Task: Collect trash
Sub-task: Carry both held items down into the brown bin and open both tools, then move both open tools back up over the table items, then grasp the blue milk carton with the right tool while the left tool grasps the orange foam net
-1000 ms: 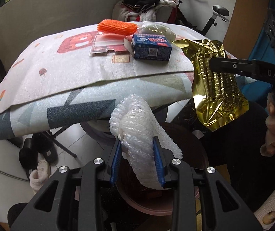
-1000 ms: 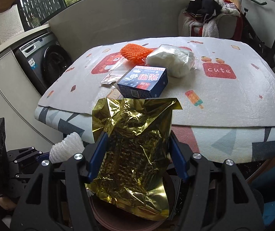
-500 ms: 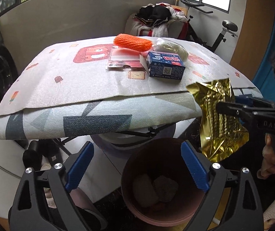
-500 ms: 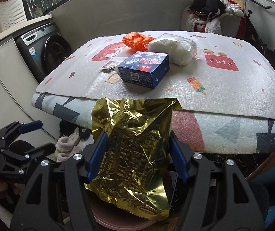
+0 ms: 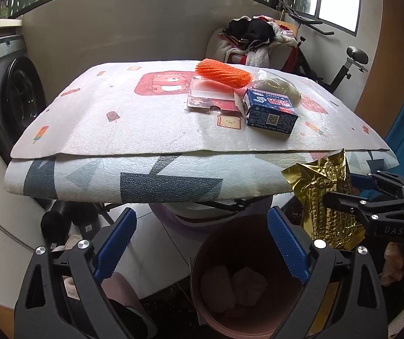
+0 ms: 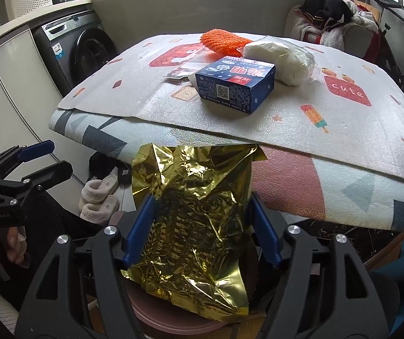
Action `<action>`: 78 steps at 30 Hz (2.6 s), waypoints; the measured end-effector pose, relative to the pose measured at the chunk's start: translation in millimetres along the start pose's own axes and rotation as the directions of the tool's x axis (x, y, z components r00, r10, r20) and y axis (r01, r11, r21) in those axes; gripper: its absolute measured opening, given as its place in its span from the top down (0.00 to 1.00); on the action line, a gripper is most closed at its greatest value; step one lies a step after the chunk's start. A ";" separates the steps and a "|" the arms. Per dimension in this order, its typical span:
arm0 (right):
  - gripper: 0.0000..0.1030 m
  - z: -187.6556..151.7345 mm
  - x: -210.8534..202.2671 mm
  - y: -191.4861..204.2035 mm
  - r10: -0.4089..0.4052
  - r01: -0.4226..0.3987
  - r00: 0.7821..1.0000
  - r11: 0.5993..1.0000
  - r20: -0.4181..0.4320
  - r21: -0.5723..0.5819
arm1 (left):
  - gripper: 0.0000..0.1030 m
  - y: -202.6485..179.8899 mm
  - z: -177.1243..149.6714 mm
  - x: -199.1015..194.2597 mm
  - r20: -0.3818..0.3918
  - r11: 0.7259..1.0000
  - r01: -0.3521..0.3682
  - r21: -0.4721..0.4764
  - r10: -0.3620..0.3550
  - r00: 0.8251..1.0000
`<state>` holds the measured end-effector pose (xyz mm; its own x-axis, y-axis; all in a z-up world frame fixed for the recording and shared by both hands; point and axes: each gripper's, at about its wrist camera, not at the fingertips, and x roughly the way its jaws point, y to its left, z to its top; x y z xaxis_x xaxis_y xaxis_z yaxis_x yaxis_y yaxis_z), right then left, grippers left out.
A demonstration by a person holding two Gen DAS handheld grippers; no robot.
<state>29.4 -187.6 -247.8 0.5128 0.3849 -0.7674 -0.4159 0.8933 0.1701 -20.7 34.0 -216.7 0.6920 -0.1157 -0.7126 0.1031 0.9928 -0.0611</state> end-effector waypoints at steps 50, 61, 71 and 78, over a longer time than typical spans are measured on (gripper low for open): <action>0.06 66.6 23.9 -40.1 -0.028 0.027 1.000 0.980 0.001 0.198 | 0.10 20.6 13.3 -17.8 0.090 0.994 -0.050 -0.094 0.058 0.994; 0.06 150.5 75.5 -42.9 -0.127 0.126 0.992 0.944 -0.015 0.305 | 0.07 70.1 43.1 -31.3 0.154 0.975 -0.062 -0.214 0.096 0.983; 0.06 171.5 126.4 -45.6 -0.243 0.274 0.960 0.913 -0.138 0.302 | 0.07 96.6 37.1 -12.5 0.121 0.955 -0.041 -0.292 0.080 0.989; 0.17 162.0 110.6 -43.8 -0.181 0.199 0.979 0.936 -0.088 0.291 | 0.06 96.2 46.8 7.9 0.060 0.960 -0.020 -0.278 0.038 0.997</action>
<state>226.0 -146.6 -240.0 0.5120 0.1946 -0.8367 -0.0688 0.9802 0.1858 28.1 127.1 -195.5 0.7369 -0.0797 -0.6713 -0.1134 0.9644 -0.2389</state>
